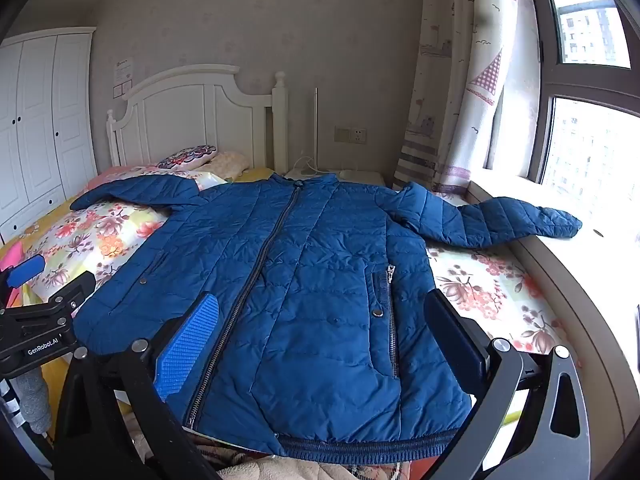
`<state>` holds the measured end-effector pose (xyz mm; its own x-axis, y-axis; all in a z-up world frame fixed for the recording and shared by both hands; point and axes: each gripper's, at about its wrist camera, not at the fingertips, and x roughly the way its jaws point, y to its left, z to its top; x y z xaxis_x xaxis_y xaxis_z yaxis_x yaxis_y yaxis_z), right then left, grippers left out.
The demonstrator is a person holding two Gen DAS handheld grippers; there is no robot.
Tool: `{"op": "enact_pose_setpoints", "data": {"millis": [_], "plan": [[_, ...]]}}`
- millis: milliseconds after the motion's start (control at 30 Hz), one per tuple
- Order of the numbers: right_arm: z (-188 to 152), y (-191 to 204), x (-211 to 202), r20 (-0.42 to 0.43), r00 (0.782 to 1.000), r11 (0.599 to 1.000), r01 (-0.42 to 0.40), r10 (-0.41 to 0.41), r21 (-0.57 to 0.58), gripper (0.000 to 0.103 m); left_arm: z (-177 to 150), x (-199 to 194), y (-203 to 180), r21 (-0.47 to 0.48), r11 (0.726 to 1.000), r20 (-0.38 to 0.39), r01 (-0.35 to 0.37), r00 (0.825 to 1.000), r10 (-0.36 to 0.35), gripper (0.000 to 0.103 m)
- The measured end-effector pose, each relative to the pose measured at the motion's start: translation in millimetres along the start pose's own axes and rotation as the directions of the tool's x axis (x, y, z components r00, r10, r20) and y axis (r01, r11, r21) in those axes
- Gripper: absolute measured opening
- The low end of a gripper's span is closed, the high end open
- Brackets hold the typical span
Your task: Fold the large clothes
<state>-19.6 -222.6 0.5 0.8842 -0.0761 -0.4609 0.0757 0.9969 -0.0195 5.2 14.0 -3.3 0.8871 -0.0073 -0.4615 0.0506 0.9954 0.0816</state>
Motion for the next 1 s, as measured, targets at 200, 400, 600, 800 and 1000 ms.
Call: {"op": "enact_pose_setpoints", "data": {"millis": [200,400,600,800,1000], "plan": [[-1.0,1.0,0.3,-0.001,1.0,1.0,-0.001,0.001,-0.001,0.099,0.5,0.9,0.9,-0.001,1.0,-0.001,0.001,1.0,-0.001,0.101],[-0.4,0.5,0.4,0.0,1.0,1.0,0.0,0.0,-0.001,0.098,1.0,1.0,1.5,-0.001,1.0,-0.002,0.0,1.0,0.0,0.101],[-0.4,0.0,-0.2,0.0,1.0,1.0,-0.001,0.001,0.001,0.098,1.3,1.2,1.8,-0.001,1.0,-0.002,0.001,1.0,-0.001,0.101],[-1.8,-1.3,-0.4,-0.01,1.0,1.0,-0.001,0.001,0.003,0.098,0.6,2.1,3.4,-0.002,1.0,-0.003,0.0,1.0,0.0,0.101],[-4.4,-11.5,16.5,-0.038,0.999,1.0,0.006,-0.005,0.029,0.099,0.6,13.2,2.6,0.003,1.0,-0.033,0.01,0.999,-0.01,0.101]]}}
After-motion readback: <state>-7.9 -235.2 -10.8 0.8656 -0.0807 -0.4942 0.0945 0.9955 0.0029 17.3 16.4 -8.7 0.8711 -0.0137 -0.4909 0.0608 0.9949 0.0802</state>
